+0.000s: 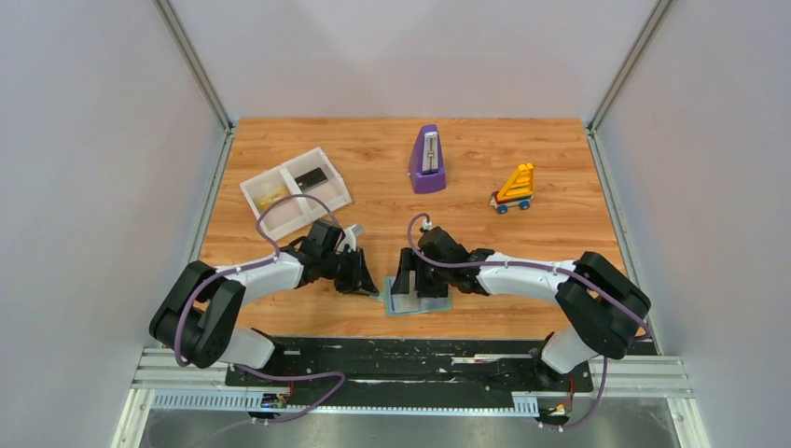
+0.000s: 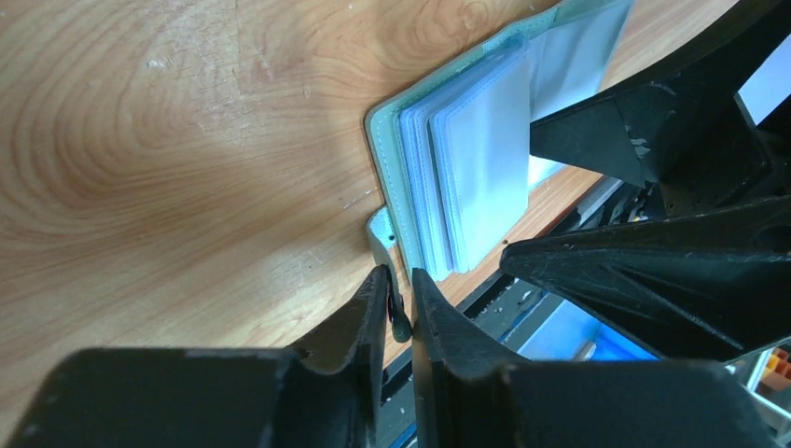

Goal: Take the credit cards out of the card holder
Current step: Remove the credit card from the card holder.

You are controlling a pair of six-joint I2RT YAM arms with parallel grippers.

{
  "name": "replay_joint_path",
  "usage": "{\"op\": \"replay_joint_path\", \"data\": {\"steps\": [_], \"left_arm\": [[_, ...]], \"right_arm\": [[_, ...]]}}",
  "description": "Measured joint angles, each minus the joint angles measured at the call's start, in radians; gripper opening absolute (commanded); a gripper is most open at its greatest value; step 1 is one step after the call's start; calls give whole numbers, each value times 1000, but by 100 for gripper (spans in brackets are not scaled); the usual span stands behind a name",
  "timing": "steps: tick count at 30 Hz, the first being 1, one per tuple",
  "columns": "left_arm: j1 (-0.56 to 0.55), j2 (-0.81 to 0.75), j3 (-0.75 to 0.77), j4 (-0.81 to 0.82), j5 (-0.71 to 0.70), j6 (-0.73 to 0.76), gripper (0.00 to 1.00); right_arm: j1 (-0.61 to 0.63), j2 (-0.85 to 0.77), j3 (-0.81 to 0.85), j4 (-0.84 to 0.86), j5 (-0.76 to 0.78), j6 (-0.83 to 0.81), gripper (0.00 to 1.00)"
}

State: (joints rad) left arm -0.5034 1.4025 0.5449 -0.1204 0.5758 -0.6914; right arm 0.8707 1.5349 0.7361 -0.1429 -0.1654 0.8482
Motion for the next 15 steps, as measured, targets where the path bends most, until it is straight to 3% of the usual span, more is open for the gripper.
{"op": "replay_joint_path", "data": {"steps": [4, 15], "left_arm": [[-2, 0, -8, 11, 3, -3, 0], [-1, -38, -21, 16, 11, -7, 0]], "right_arm": [[33, 17, 33, -33, 58, 8, 78], [123, 70, 126, -150, 242, 40, 73]]}}
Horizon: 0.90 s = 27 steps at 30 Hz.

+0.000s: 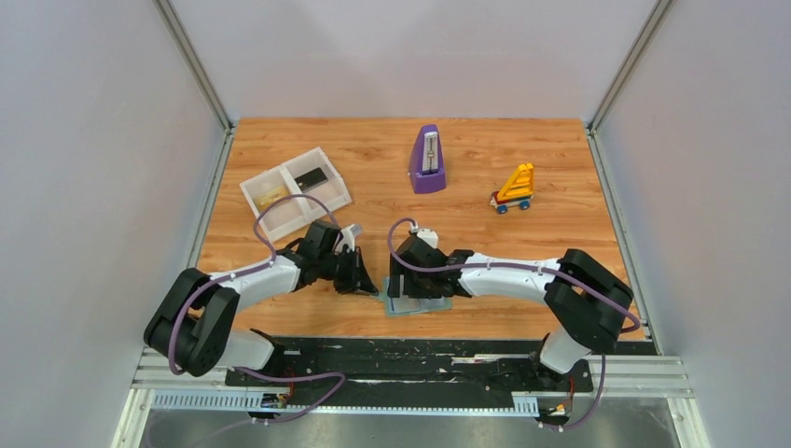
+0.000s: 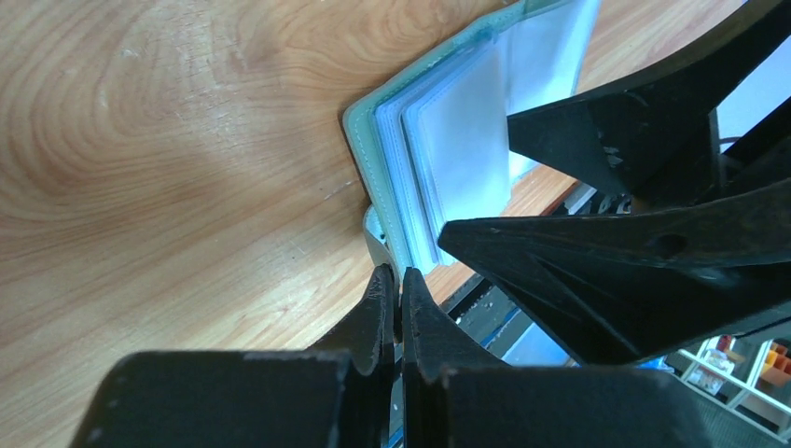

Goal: Take the credit cards out of the card holder
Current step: Remove the credit card from the card holder.

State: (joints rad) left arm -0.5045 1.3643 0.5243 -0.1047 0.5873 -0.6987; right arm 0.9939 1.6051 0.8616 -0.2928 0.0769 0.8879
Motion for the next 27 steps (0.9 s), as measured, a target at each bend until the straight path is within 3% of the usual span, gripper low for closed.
{"op": "replay_joint_path", "data": {"steps": [9, 21, 27], "left_arm": [[0, -48, 0, -7, 3, -3, 0], [0, -48, -12, -18, -5, -3, 0], [0, -48, -19, -26, -12, -3, 0]], "right_arm": [[62, 73, 99, -129, 148, 1, 64], [80, 80, 110, -147, 195, 25, 70], [81, 74, 104, -144, 203, 27, 63]]}}
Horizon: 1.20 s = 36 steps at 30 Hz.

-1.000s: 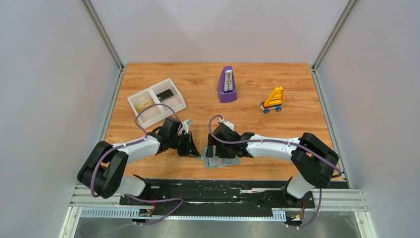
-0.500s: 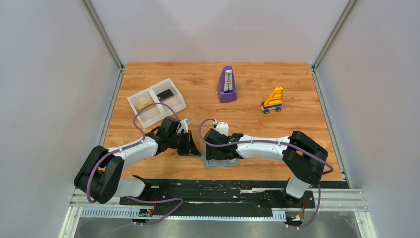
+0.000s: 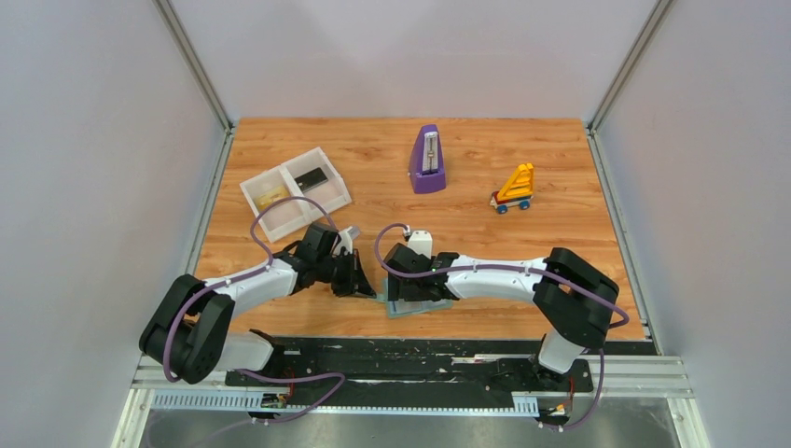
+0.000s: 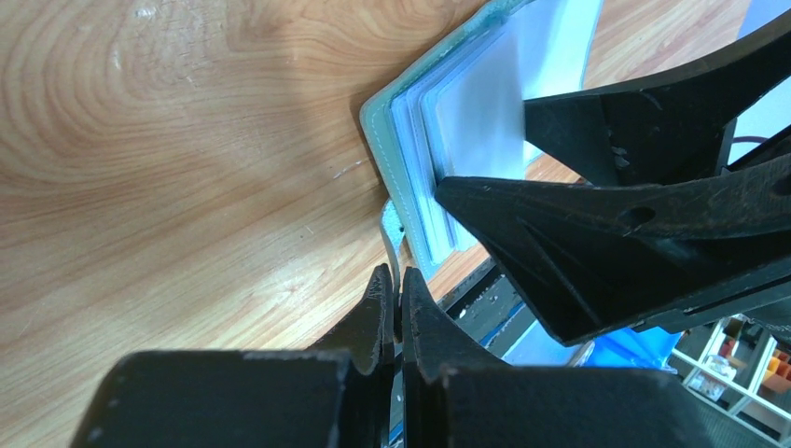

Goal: Take the credit cards out of the card holder
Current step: Remove the credit card from the card holder.

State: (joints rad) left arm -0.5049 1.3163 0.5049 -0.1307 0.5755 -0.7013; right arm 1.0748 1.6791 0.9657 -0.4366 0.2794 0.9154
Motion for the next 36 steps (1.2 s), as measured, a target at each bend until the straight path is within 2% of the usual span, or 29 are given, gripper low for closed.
{"op": "replay_joint_path", "data": {"steps": [5, 11, 16, 19, 23, 28, 33, 36], "left_arm": [[0, 0, -3, -2, -5, 0, 0], [-1, 0, -3, -3, -8, 0, 0], [-2, 0, -3, -7, -12, 0, 0], [-2, 0, -3, -8, -14, 0, 0], [-4, 0, -3, -8, -17, 1, 0], [-5, 0, -3, -8, -25, 1, 0], [-5, 0, -2, -13, -27, 3, 0], [-5, 0, -2, -28, -32, 7, 0]], "right_arm": [[0, -2, -4, -2, 8, 0, 64], [0, -2, -4, -8, 16, 0, 56], [0, -4, -4, -15, 28, 0, 67], [0, -7, -4, -30, 43, 0, 68], [0, -9, -4, -42, 57, 0, 63], [0, -16, -4, -59, 70, 0, 66], [0, -40, -4, -97, 89, -1, 76], [-4, -60, -4, -129, 97, -3, 78]]}}
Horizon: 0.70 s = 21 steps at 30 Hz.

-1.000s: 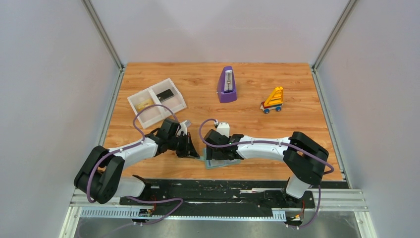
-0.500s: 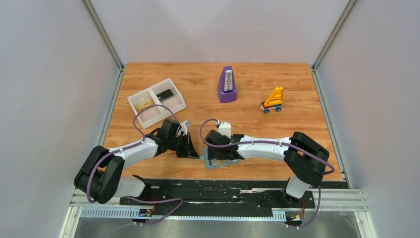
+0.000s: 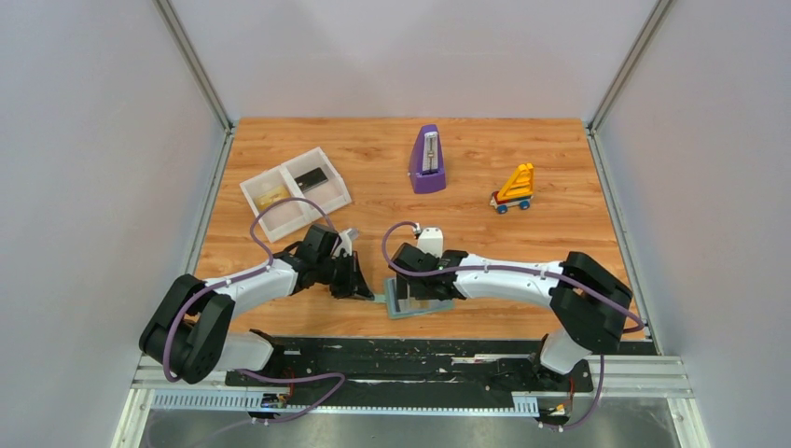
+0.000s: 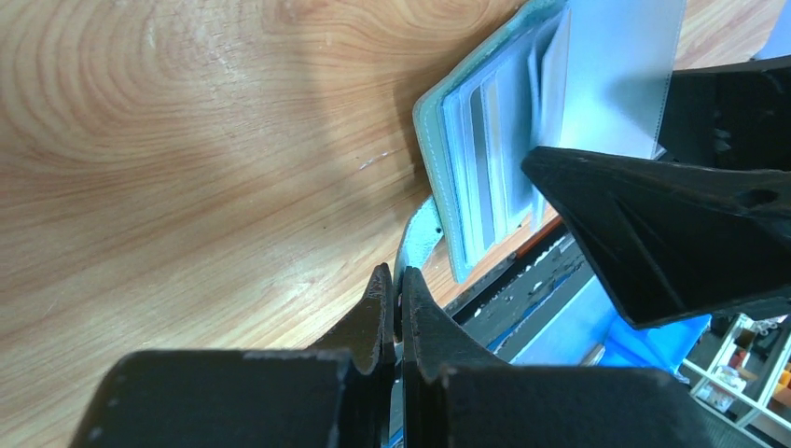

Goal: Take the credit cards out of the card holder
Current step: Remove the credit card from the card holder.

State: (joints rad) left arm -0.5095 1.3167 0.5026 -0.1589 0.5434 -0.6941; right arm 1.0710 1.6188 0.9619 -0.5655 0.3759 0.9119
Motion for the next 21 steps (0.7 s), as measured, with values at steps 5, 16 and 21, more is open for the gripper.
{"op": "replay_joint_path", "data": {"steps": [5, 16, 21], "left_arm": [[0, 0, 2, -24, -9, 4, 9], [0, 6, 31, -66, -31, 12, 31], [0, 0, 37, -98, -36, 10, 41]], "right_arm": [[-1, -52, 0, -30, -5, -11, 77], [-34, -204, 53, -66, -61, -86, 65], [-54, -209, 45, -41, -137, -116, 52]]}}
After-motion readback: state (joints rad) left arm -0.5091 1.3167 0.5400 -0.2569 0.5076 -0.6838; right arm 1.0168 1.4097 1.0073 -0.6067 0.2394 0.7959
